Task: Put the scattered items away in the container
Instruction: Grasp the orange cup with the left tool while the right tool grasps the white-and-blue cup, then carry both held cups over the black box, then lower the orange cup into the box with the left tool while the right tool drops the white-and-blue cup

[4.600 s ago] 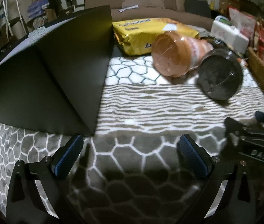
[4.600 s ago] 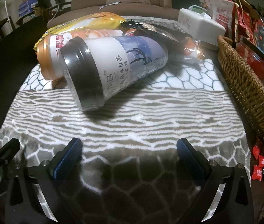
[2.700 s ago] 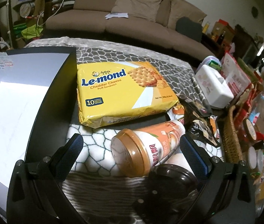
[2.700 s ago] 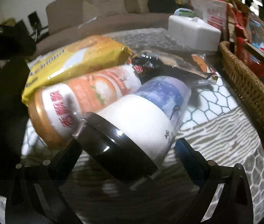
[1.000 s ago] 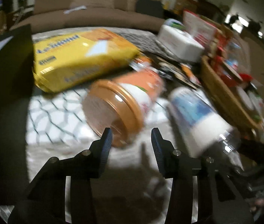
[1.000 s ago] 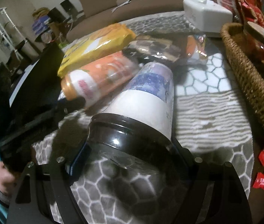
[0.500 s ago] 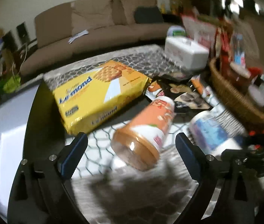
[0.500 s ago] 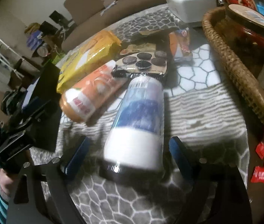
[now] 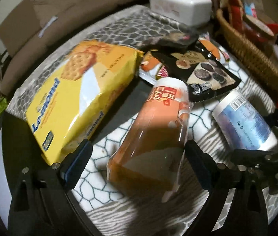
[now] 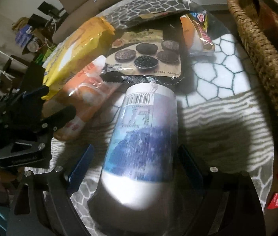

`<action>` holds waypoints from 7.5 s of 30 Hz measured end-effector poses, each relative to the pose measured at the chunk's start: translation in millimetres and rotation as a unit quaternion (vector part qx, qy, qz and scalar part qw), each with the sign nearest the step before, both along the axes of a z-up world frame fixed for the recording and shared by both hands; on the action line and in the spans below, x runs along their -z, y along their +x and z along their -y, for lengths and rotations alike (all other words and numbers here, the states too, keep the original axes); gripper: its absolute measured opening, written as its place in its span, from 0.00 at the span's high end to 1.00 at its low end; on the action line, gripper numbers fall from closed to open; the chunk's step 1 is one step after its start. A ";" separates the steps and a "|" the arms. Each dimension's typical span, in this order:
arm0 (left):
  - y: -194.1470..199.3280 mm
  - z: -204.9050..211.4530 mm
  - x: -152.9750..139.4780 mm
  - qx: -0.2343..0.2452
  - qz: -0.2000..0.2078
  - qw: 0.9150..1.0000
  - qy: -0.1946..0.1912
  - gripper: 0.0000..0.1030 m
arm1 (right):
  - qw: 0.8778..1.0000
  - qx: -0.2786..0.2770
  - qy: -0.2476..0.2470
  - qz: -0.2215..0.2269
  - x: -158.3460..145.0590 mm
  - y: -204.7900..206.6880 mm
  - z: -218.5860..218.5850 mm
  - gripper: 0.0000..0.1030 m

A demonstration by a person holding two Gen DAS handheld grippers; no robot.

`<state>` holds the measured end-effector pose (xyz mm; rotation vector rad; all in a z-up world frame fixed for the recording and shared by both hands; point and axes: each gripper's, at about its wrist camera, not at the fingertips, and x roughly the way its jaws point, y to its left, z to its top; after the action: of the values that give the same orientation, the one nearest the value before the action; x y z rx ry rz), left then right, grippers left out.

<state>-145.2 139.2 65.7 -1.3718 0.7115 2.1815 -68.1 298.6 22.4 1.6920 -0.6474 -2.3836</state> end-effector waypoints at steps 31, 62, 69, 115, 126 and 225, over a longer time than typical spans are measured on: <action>99.1 111.1 6.7 -0.168 0.117 0.961 0.184 0.31 | 0.992 0.015 -0.116 -0.039 -20.7 49.8 -7.5 0.33; 143.5 144.8 -45.6 -0.162 0.086 0.960 0.210 0.32 | 0.996 -0.056 -0.050 -0.042 -69.6 74.3 71.4 0.31; 140.3 193.3 -110.4 -0.167 0.061 0.950 0.256 0.32 | 0.992 -0.089 -0.058 -0.071 -119.8 62.5 109.7 0.31; -22.9 301.3 -21.4 -0.284 0.147 0.919 0.232 0.34 | 0.992 -0.095 -0.052 -0.057 -133.6 -157.2 248.3 0.31; 0.7 362.9 -51.5 -0.325 0.106 0.900 0.270 0.34 | 0.992 -0.113 -0.025 -0.054 -119.8 -165.7 307.1 0.31; -69.3 276.9 5.1 -0.303 0.327 0.833 0.327 0.27 | 0.984 -0.154 0.022 -0.090 -119.9 -106.0 239.9 0.41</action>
<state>-214.4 -137.7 60.5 -1.8940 -0.7578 1.8251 -174.2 58.8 142.3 1.4462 -0.2839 -2.3048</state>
